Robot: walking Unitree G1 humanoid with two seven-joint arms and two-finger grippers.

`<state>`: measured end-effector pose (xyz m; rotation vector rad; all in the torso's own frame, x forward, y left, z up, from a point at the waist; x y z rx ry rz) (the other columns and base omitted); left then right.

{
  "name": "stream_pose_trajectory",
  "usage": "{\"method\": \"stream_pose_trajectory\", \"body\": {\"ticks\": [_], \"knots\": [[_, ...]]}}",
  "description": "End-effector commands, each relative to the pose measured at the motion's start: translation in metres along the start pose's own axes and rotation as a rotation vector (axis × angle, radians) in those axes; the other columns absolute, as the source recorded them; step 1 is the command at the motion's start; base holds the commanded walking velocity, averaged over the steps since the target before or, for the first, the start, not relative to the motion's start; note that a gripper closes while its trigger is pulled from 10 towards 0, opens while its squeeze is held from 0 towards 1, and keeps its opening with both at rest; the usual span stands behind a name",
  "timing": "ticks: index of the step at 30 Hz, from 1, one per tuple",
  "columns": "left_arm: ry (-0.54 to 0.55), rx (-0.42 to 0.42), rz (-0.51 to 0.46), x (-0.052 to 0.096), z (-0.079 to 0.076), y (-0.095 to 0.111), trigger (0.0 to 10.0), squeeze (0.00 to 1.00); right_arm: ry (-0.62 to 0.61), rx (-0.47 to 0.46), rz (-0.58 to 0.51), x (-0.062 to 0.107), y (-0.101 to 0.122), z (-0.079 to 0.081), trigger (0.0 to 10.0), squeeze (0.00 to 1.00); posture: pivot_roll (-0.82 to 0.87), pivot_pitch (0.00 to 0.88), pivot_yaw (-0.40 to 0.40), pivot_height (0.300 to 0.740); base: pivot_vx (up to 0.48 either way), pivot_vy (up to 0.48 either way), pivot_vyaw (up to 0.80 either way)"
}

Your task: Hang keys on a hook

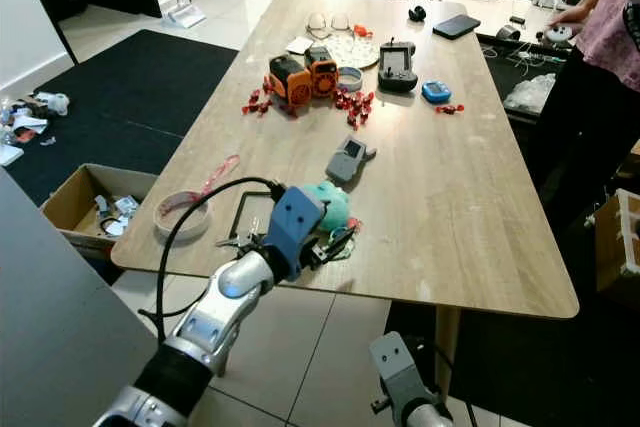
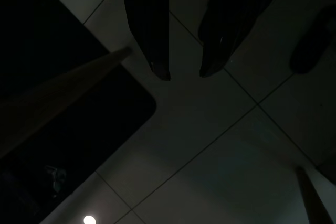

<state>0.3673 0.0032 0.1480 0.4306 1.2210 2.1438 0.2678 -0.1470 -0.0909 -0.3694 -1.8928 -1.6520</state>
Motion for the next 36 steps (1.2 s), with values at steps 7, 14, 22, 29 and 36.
{"method": "stream_pose_trajectory", "body": {"ticks": [7, 14, 22, 29, 36], "knots": [[0.035, -0.044, 0.067, -0.016, -0.004, -0.011, 10.0, 0.0, -0.001, -0.006, 0.034, 0.001, -0.009, 0.003, 10.0, 0.0, 0.04, 0.13, -0.014, 0.74, 0.0, 0.0, 0.0], [0.106, -0.058, 0.184, -0.019, 0.002, -0.03, 10.0, 0.0, 0.001, -0.004, 0.032, 0.001, -0.008, 0.004, 10.0, 0.0, 0.04, 0.13, -0.014, 0.74, 0.0, 0.0, 0.0], [0.177, 0.026, 0.295, -0.016, 0.012, -0.053, 10.0, 0.0, 0.0, -0.006, 0.031, 0.001, -0.009, 0.004, 10.0, 0.0, 0.04, 0.129, -0.011, 0.74, 0.0, 0.0, 0.0], [0.107, 0.027, 0.319, -0.013, 0.002, -0.063, 10.0, 0.0, -0.001, -0.006, 0.035, 0.002, -0.01, 0.004, 10.0, 0.0, 0.04, 0.128, -0.01, 0.74, 0.0, 0.0, 0.0], [0.01, 0.046, 0.332, -0.007, -0.012, -0.071, 0.0, 0.0, 0.001, -0.004, 0.037, 0.002, -0.011, 0.005, 10.0, 0.0, 0.05, 0.125, -0.011, 0.74, 0.0, 0.0, 0.0]]}}
Point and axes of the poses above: a point about 5 cm out from each wrist's last joint towards the gripper, its own x axis pointing back from the gripper into the wrist, its own y axis along the axis of the wrist's last joint, z = x × y, the point moved 6 cm from there along -x, pointing out of the wrist towards the gripper, and after that the axes turned 13 degrees about -x, right-handed, at the moved point
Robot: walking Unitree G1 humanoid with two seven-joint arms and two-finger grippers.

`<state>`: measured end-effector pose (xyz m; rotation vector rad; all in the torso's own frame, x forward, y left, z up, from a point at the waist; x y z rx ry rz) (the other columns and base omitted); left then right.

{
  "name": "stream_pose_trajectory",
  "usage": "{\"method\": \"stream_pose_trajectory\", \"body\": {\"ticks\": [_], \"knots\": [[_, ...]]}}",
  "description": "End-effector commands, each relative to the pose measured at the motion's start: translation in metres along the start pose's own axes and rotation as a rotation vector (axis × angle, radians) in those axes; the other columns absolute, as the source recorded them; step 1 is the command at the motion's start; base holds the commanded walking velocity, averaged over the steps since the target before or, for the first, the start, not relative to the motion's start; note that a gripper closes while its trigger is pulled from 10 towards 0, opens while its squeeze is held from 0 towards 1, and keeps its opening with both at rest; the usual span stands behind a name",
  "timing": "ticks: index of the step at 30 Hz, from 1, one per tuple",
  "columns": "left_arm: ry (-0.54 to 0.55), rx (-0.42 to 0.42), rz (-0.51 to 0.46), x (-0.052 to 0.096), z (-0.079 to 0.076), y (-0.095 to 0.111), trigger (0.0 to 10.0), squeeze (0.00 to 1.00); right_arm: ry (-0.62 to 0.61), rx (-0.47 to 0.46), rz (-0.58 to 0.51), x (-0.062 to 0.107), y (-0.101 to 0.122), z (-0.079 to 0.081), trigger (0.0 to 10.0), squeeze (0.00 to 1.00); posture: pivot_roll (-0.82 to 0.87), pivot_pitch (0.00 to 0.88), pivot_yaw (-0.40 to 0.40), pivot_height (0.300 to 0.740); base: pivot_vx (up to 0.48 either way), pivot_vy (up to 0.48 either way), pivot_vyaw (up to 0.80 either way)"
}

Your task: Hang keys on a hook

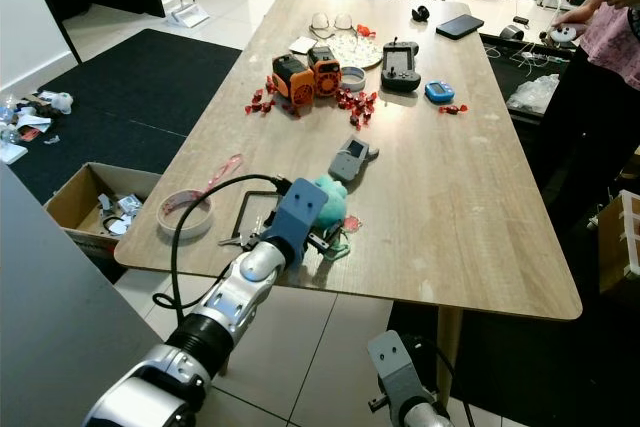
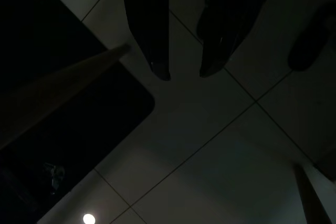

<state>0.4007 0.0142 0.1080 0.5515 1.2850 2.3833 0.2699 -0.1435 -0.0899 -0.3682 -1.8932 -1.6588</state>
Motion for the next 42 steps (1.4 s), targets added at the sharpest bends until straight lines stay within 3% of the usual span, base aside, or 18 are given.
{"method": "stream_pose_trajectory", "body": {"ticks": [1, 16, 24, 25, 26, 30, 32, 35, 37, 38, 39, 40, 41, 42], "knots": [[-0.061, 0.016, 0.075, 0.006, -0.016, -0.023, 0.0, 0.0, 0.002, -0.001, 0.042, 0.004, -0.013, 0.002, 10.0, 0.0, 0.05, 0.125, -0.011, 0.74, 0.0, 0.0, 0.0], [-0.066, 0.061, 0.027, 0.006, -0.011, -0.015, 0.0, 0.0, 0.001, 0.001, 0.044, 0.004, -0.014, 0.001, 10.0, 0.0, 0.05, 0.126, -0.012, 0.74, 0.0, 0.0, 0.0], [-0.146, 0.136, -0.05, 0.013, -0.018, -0.007, 0.0, 0.0, 0.0, 0.001, 0.043, 0.004, -0.014, 0.001, 10.0, 0.0, 0.05, 0.124, -0.011, 0.74, 0.0, 0.0, 0.0], [-0.206, 0.162, -0.091, 0.018, -0.023, -0.001, 0.0, 0.0, -0.001, 0.0, 0.041, 0.004, -0.013, 0.001, 10.0, 0.0, 0.04, 0.123, -0.01, 0.74, 0.0, 0.0, 0.0], [-0.35, 0.221, -0.186, 0.032, -0.035, 0.012, 0.0, 0.0, -0.002, -0.001, 0.038, 0.004, -0.012, 0.0, 10.0, 0.0, 0.04, 0.121, -0.01, 0.74, 0.0, 0.0, 0.0], [-0.474, 0.243, -0.251, 0.049, -0.043, 0.019, 0.0, 0.0, -0.004, -0.001, 0.038, 0.004, -0.012, -0.001, 10.0, 0.0, 0.04, 0.12, -0.011, 0.74, 0.0, 0.0, 0.0], [-0.593, 0.278, -0.31, 0.072, -0.047, 0.025, 0.0, 0.0, -0.004, 0.001, 0.039, 0.004, -0.013, -0.002, 10.0, 0.0, 0.04, 0.118, -0.015, 0.74, 0.0, 0.0, 0.0], [-0.632, 0.304, -0.339, 0.081, -0.047, 0.028, 0.0, 0.0, -0.004, 0.002, 0.04, 0.004, -0.013, -0.002, 10.0, 0.0, 0.04, 0.116, -0.017, 0.74, 0.0, 0.0, 0.0], [-0.726, 0.368, -0.395, 0.105, -0.043, 0.035, 0.0, 0.0, -0.003, 0.005, 0.041, 0.004, -0.013, -0.003, 10.0, 0.0, 0.04, 0.115, -0.023, 0.74, 0.0, 0.0, 0.0], [-0.809, 0.37, -0.394, 0.122, -0.045, 0.034, 0.0, 0.0, -0.002, 0.006, 0.041, 0.004, -0.013, -0.003, 10.0, 0.0, 0.04, 0.114, -0.025, 0.74, 0.0, 0.0, 0.0], [-0.809, 0.37, -0.394, 0.122, -0.045, 0.034, 0.0, 0.0, -0.002, 0.006, 0.041, 0.004, -0.013, -0.003, 10.0, 0.0, 0.04, 0.114, -0.025, 0.74, 0.0, 0.0, 0.0], [-0.878, 0.359, -0.38, 0.135, -0.049, 0.031, 0.0, 0.0, -0.002, 0.007, 0.041, 0.004, -0.013, -0.003, 10.0, 0.0, 0.04, 0.113, -0.026, 0.74, 0.0, 0.0, 0.0], [-0.947, 0.304, -0.315, 0.148, -0.056, 0.017, 0.0, 0.0, -0.001, 0.009, 0.041, 0.004, -0.013, -0.004, 10.0, 0.0, 0.05, 0.112, -0.027, 0.74, 0.0, 0.0, 0.0], [-0.947, 0.304, -0.315, 0.148, -0.056, 0.017, 0.0, 0.0, -0.001, 0.009, 0.041, 0.004, -0.013, -0.004, 10.0, 0.0, 0.05, 0.112, -0.027, 0.74, 0.0, 0.0, 0.0]]}}
Point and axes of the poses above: a point about 5 cm out from each wrist's last joint towards the gripper, its own x axis pointing back from the gripper into the wrist, its own y axis along the axis of the wrist's last joint, z = x × y, the point moved 6 cm from there along -x, pointing out of the wrist towards the gripper, and after that the axes turned 13 degrees about -x, right-handed, at the moved point
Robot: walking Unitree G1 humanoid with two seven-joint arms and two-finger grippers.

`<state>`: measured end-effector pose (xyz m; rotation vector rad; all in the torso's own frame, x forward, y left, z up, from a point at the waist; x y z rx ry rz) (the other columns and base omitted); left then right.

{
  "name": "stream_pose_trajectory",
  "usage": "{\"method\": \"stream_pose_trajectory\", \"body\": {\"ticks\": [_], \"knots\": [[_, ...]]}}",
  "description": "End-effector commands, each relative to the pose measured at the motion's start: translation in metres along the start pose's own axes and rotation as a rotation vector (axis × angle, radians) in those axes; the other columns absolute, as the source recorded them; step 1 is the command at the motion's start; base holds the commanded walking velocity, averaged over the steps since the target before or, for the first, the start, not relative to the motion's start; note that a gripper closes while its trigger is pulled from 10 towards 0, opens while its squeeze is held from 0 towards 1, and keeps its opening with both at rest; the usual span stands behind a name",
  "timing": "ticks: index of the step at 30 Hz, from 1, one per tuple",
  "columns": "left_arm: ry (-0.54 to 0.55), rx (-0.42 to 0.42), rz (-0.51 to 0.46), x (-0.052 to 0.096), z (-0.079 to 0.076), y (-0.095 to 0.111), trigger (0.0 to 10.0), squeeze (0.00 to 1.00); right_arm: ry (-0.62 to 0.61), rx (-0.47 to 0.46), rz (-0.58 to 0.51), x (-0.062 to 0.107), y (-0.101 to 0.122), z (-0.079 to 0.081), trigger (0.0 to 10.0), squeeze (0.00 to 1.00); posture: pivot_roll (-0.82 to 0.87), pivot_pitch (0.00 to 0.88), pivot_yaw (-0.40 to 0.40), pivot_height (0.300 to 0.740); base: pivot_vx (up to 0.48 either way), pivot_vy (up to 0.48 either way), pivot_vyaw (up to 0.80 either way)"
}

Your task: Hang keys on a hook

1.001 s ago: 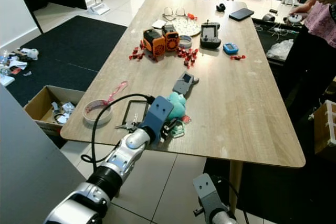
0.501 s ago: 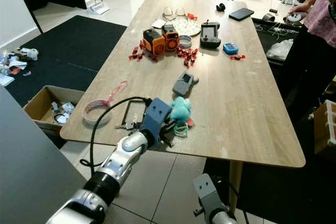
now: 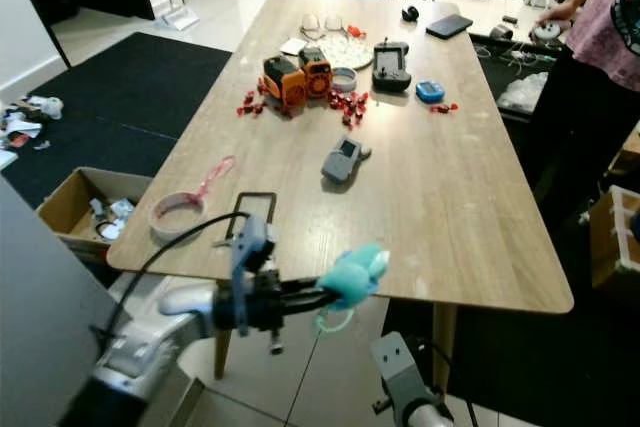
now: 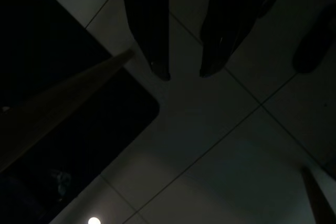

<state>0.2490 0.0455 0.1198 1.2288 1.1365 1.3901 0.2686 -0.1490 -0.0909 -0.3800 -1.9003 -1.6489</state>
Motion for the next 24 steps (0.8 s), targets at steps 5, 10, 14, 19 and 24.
{"method": "stream_pose_trajectory", "body": {"ticks": [5, 10, 14, 19, 24], "knots": [[-0.139, 0.007, 0.307, 0.029, -0.032, -0.056, 0.0, 0.0, 0.008, 0.006, 0.033, 0.002, -0.009, 0.001, 10.0, 0.0, 0.04, 0.108, -0.028, 0.74, 0.0, 0.0, 0.0], [-0.142, 0.049, 0.45, 0.062, -0.042, -0.085, 0.0, 0.0, 0.009, 0.007, 0.03, 0.002, -0.008, 0.001, 10.0, 0.0, 0.04, 0.106, -0.03, 0.74, 0.0, 0.0, 0.0], [-0.096, 0.038, 0.648, 0.093, -0.047, -0.122, 0.0, 0.0, 0.009, 0.011, 0.033, 0.002, -0.008, 0.0, 10.0, 0.0, 0.04, 0.104, -0.03, 0.74, 0.0, 0.0, 0.0], [-0.038, 0.091, 0.786, 0.11, -0.06, -0.166, 0.0, 0.0, 0.01, 0.011, 0.034, 0.002, -0.009, 0.001, 10.0, 0.0, 0.04, 0.1, -0.026, 0.74, 0.0, 0.0, 0.0], [0.266, 0.145, 0.892, 0.119, -0.071, -0.224, 0.0, 0.0, 0.009, 0.009, 0.038, 0.002, -0.01, 0.002, 10.0, 0.0, 0.04, 0.098, -0.028, 0.74, 0.0, 0.0, 0.0]]}}
Point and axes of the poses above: a point about 5 cm out from each wrist's last joint towards the gripper, its own x axis pointing back from the gripper into the wrist, its own y axis along the axis of the wrist's last joint, z = x × y, the point moved 6 cm from there along -x, pointing out of the wrist towards the gripper, and after that the axes turned 13 degrees about -x, right-handed, at the moved point
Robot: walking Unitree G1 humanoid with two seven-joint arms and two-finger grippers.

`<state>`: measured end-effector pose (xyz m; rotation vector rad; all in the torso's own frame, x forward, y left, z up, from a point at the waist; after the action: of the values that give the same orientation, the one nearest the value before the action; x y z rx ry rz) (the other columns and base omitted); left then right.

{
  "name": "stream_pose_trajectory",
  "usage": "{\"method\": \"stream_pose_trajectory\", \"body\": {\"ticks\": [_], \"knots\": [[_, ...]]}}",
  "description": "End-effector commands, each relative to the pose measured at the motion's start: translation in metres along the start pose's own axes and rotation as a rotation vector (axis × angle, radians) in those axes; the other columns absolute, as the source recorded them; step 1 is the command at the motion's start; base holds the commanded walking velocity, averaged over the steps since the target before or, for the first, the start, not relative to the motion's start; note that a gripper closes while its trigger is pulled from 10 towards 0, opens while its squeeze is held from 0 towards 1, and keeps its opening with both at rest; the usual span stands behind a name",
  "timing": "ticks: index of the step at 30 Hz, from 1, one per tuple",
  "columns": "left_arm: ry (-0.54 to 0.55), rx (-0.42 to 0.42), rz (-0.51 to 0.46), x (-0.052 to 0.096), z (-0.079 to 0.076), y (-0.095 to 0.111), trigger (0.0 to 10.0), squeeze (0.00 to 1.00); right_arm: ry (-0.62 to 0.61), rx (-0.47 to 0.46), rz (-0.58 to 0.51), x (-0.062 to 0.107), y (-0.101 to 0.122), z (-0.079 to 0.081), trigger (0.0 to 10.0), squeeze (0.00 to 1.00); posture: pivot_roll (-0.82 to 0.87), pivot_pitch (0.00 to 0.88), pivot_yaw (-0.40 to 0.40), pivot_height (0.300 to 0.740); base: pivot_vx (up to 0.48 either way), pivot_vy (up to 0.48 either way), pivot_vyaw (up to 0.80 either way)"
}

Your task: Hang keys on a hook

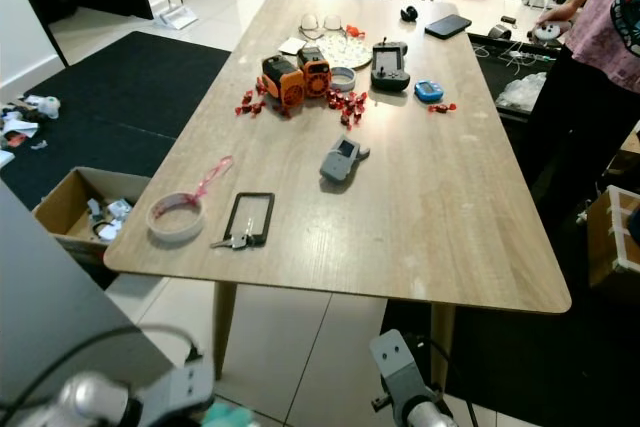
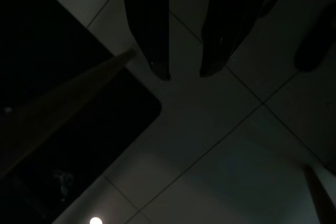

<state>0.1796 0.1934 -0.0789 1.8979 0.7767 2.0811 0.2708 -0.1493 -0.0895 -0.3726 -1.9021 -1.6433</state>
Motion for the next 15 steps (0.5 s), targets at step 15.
{"method": "stream_pose_trajectory", "body": {"ticks": [15], "knots": [[0.809, 0.982, -0.246, -0.007, 0.049, -0.032, 0.0, 0.0, -0.016, -0.033, 0.087, 0.009, -0.029, -0.002, 10.0, 0.0, 0.04, 0.089, -0.03, 0.74, 0.0, 0.0, 0.0]]}}
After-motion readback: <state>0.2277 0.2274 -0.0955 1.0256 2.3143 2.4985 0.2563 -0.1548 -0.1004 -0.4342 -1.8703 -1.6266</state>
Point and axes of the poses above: a point about 5 cm out from each wrist's last joint towards the gripper, its own x axis pointing back from the gripper into the wrist, its own y axis along the axis of the wrist's last joint, z = x × y, the point moved 6 cm from there along -x, pointing out of the wrist towards the gripper, and after that the axes turned 13 degrees about -x, right-handed, at the moved point
